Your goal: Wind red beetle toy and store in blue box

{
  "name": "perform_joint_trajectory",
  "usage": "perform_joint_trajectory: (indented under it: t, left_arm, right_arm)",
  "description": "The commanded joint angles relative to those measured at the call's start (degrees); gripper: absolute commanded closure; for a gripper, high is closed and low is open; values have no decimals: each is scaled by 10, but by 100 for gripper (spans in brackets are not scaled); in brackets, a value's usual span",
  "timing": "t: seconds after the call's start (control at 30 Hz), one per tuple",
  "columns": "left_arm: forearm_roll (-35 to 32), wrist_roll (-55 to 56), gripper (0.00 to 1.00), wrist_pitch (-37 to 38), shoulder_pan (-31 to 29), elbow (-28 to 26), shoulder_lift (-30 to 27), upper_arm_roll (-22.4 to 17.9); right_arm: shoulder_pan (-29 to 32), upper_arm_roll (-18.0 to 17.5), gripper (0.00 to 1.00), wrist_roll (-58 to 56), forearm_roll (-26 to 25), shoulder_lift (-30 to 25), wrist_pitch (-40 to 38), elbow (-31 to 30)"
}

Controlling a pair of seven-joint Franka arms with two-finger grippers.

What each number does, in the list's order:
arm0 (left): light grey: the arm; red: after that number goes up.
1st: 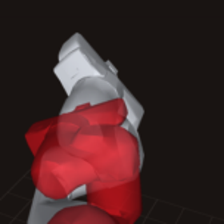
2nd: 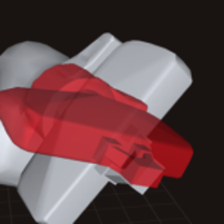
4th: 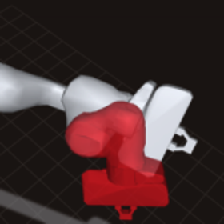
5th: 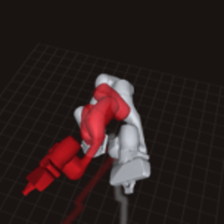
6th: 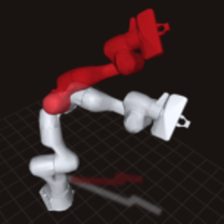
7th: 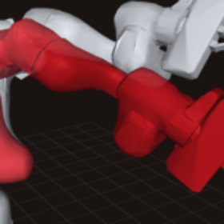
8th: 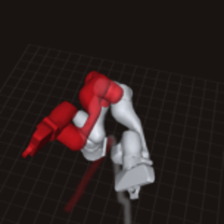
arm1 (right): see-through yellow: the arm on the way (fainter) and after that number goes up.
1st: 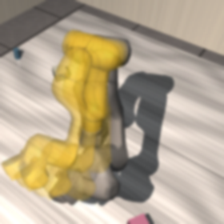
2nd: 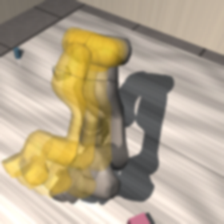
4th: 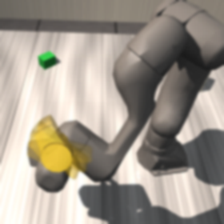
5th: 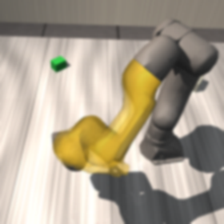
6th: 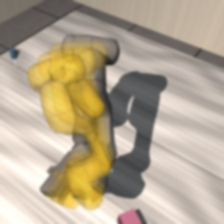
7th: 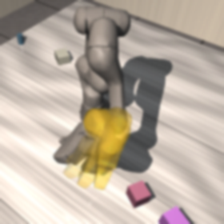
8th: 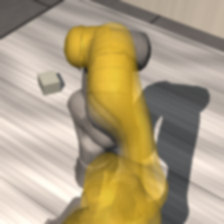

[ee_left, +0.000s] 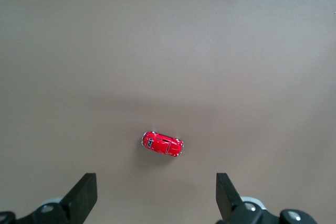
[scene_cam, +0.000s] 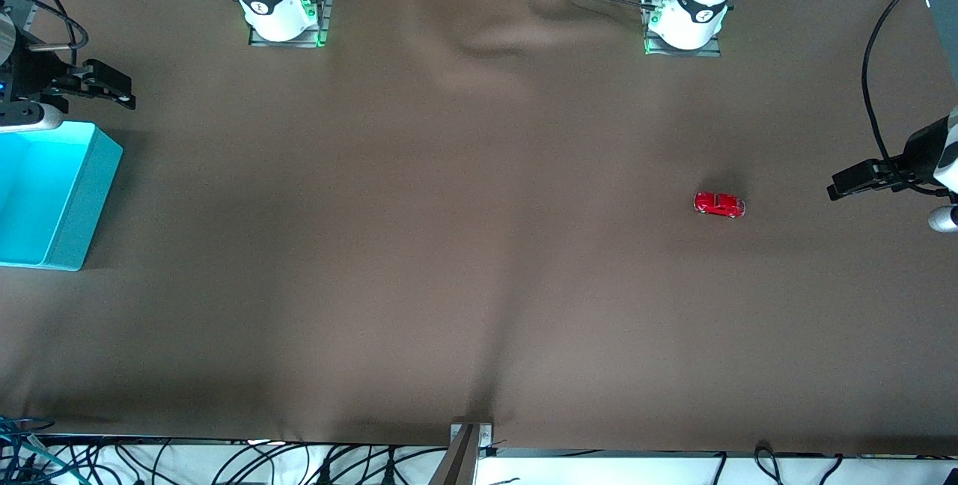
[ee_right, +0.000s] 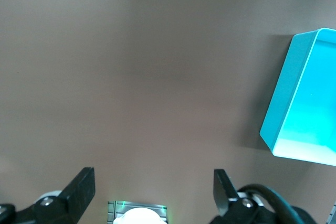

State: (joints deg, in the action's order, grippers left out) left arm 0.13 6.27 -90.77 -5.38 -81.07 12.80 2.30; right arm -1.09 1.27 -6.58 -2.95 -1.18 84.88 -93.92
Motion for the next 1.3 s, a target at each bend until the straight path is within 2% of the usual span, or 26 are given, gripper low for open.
perform_joint_trajectory:
  t: [0.0,1.27]
  left_arm:
    - [14,-14,0,3,-2,-10,-6,-4]
    - [15,-14,0,23,-3,-14,-6,-4]
  right_arm:
    - [0,0,0,9,1,6,-12,16]
    - [-2,-2,0,9,-4,6,-14,15]
